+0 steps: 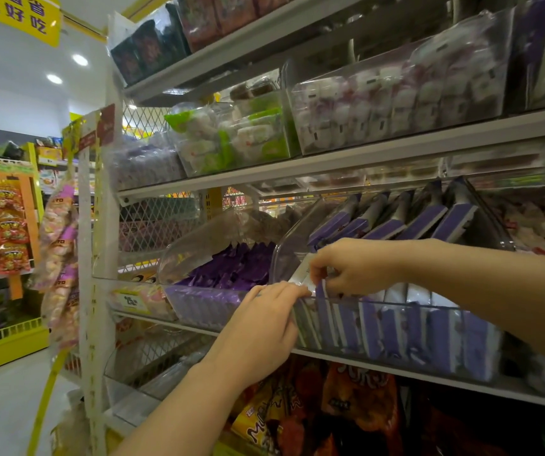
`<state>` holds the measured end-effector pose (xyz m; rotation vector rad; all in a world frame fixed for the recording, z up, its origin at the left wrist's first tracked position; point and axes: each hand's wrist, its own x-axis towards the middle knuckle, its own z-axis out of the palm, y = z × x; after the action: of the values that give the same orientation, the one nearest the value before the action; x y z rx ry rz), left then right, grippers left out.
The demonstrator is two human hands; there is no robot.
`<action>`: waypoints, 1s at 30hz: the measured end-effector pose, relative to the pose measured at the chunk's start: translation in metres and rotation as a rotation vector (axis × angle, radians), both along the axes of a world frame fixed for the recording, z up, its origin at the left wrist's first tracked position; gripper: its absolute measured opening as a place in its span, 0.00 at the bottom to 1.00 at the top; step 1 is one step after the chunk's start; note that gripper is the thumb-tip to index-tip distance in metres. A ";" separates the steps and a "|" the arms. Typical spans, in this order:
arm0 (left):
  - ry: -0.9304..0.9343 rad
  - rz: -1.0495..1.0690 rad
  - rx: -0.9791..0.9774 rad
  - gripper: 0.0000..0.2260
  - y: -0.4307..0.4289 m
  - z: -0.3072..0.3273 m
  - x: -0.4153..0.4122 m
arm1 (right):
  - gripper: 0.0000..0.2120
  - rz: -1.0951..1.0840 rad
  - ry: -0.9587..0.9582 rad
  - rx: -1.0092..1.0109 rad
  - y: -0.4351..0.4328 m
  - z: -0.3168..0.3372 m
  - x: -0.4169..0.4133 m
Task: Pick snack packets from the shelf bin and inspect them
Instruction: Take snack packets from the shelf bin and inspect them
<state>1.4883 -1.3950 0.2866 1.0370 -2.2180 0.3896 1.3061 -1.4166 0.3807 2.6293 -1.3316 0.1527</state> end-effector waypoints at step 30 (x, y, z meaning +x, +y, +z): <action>1.381 -0.533 0.700 0.11 0.063 -0.005 0.075 | 0.09 0.468 -1.118 0.049 0.085 -0.078 0.083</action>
<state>1.5635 -1.3321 0.2812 0.5942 -1.1742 -1.0958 1.3886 -1.3318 0.3028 2.8804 -0.8076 1.8613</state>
